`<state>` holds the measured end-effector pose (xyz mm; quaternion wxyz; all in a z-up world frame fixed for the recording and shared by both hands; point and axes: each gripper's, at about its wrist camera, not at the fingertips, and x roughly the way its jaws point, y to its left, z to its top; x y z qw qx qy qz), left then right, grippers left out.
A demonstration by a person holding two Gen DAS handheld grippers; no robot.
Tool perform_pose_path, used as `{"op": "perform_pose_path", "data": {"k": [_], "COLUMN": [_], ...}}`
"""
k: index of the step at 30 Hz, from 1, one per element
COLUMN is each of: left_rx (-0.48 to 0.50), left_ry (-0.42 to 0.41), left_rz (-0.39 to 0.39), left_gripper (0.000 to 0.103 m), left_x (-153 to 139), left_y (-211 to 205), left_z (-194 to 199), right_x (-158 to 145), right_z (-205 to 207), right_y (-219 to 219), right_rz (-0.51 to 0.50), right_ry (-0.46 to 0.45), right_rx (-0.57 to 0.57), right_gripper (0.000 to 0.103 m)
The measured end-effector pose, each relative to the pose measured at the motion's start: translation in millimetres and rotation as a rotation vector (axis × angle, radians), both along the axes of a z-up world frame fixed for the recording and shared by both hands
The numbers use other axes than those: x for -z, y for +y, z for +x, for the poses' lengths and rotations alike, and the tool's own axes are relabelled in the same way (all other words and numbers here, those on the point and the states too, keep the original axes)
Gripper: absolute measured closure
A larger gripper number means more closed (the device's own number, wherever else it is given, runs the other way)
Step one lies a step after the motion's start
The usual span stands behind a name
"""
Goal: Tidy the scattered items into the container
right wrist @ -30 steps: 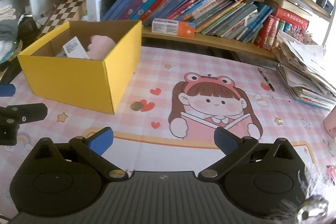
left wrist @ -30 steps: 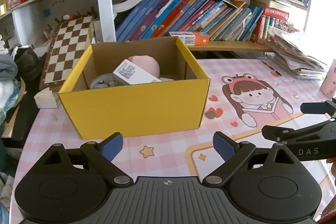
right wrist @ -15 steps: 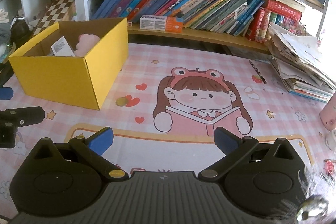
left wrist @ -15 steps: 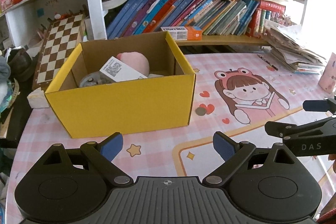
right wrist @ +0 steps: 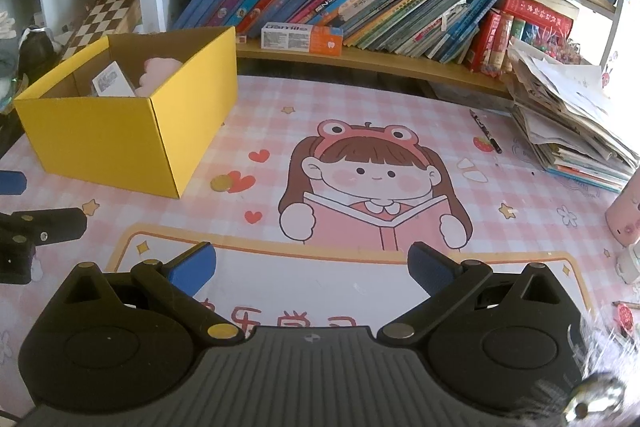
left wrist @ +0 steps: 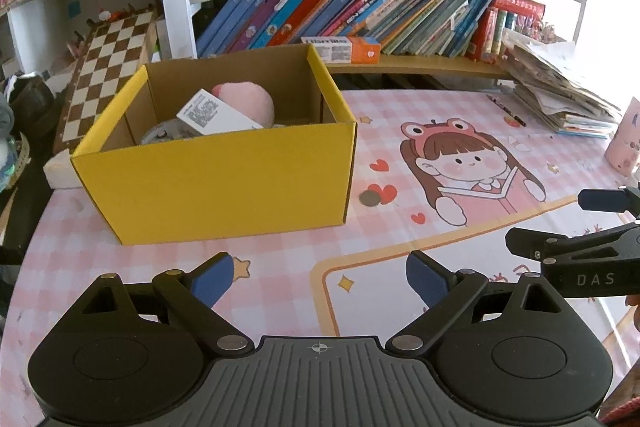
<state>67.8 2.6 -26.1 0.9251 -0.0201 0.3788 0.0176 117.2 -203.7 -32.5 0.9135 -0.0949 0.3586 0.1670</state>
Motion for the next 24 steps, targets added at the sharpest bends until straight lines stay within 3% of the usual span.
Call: {"op": "perform_pose_path", "data": {"k": [24], "left_rx": [0.003], "left_ry": [-0.012], "left_rz": [0.017], "left_gripper": [0.004], "left_x": [-2], "left_y": [-13], "left_z": [-3], "right_x": [-1], "right_z": [-8], "right_y": [1], "right_rz": [0.002], "right_ry": [-0.004], "right_rx": [0.003], "right_gripper": [0.000]}}
